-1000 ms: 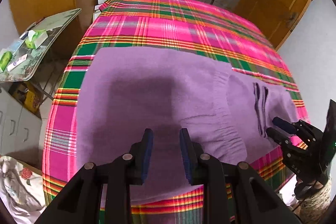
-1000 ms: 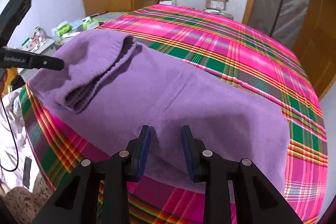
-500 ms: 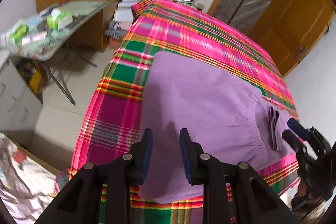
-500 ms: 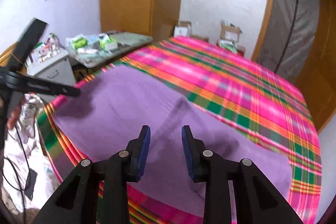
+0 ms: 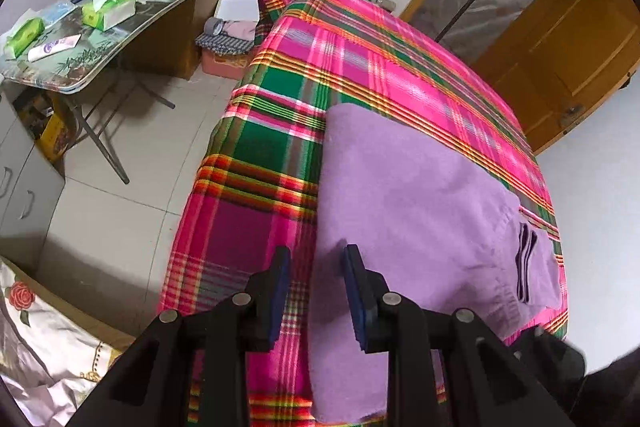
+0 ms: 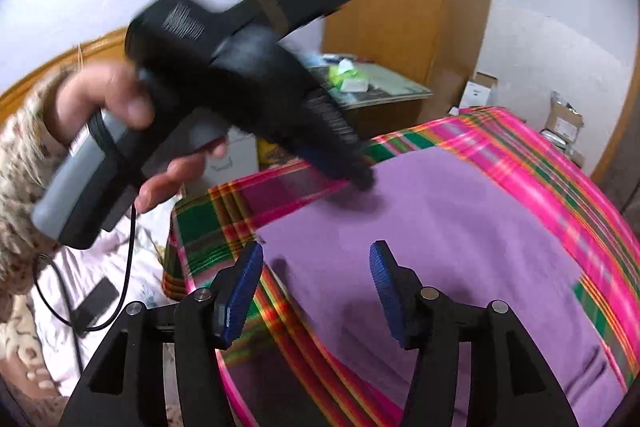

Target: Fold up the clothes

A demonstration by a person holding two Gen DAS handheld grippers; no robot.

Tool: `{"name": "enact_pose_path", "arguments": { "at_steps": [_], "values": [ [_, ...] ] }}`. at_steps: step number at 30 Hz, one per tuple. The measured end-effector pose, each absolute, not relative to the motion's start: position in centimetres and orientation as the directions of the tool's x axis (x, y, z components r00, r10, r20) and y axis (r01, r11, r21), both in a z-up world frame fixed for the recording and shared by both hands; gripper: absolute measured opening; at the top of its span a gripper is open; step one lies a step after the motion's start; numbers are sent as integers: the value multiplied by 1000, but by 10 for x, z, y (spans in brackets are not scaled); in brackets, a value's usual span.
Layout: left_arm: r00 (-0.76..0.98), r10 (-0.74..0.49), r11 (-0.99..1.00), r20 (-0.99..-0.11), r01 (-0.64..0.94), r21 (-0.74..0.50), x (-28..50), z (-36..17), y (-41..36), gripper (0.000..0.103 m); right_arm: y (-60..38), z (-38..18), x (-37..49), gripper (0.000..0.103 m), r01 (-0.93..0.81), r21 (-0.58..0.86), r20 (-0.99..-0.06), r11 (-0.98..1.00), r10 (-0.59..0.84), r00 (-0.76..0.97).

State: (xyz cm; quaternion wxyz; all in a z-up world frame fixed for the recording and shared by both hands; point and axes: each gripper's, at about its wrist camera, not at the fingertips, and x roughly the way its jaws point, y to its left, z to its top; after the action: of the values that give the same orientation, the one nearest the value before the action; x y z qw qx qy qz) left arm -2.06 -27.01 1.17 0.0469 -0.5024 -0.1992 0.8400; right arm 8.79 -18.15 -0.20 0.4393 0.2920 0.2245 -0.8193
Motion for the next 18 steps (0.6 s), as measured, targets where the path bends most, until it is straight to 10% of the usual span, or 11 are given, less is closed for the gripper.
{"name": "enact_pose_path", "arguments": {
  "at_steps": [18],
  "values": [
    [-427, 342, -911, -837, 69, -408, -55, -3, -272, 37, -215, -32, 81, 59, 814, -161, -730, -559, -488, -479]
  ]
}}
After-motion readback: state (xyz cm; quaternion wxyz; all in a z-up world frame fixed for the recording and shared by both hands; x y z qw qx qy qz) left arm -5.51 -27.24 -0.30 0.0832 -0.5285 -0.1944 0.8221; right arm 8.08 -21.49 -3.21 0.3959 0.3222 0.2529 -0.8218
